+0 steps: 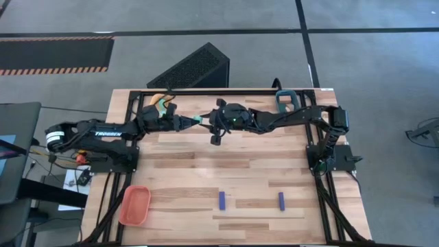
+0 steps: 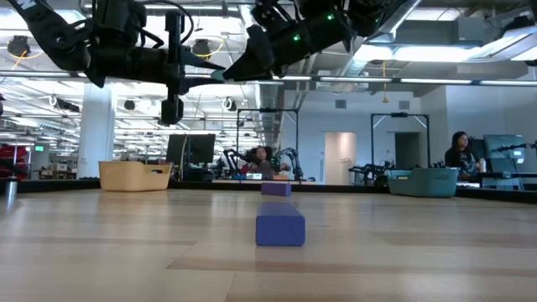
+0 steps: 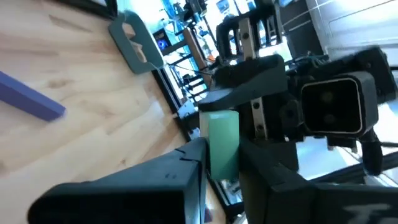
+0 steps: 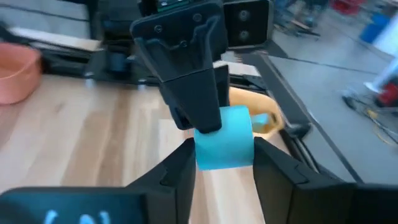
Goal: Sort & place blocks by color
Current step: Put the light blue block into the yellow bin
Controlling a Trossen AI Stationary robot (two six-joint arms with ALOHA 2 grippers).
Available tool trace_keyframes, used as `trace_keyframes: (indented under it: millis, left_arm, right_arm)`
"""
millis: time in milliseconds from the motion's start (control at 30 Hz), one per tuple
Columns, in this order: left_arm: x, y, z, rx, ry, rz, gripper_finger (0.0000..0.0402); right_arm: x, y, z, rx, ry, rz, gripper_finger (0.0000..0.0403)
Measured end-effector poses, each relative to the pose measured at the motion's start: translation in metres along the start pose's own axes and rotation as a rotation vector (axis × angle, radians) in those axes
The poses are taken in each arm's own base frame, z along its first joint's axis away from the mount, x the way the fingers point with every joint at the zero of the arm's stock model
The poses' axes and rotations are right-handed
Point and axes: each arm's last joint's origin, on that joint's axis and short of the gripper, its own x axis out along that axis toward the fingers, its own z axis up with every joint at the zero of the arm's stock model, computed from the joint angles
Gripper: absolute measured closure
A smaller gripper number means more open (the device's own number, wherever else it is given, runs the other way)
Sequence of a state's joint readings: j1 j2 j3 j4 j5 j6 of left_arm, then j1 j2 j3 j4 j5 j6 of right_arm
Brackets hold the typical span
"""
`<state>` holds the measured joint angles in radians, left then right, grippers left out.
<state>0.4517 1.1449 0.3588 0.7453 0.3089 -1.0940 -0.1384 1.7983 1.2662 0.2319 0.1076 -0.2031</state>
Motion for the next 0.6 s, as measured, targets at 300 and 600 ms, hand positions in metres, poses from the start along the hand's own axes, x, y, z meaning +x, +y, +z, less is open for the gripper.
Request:
trace_keyframes:
  millis: [300,600]
  left_arm:
    - [-0.019,0.025,0.036,-0.016,-0.072,0.086,0.0367]
    - [-0.043,0.044,0.06,0.012,-0.028,0.185,0.0368]
  right_arm:
    - [0.0,-0.004,-0.003,0.191,0.038,-0.155,0.0155]
    - [-0.007,-0.005,-0.008,0.286,0.132,-0.2,0.0148]
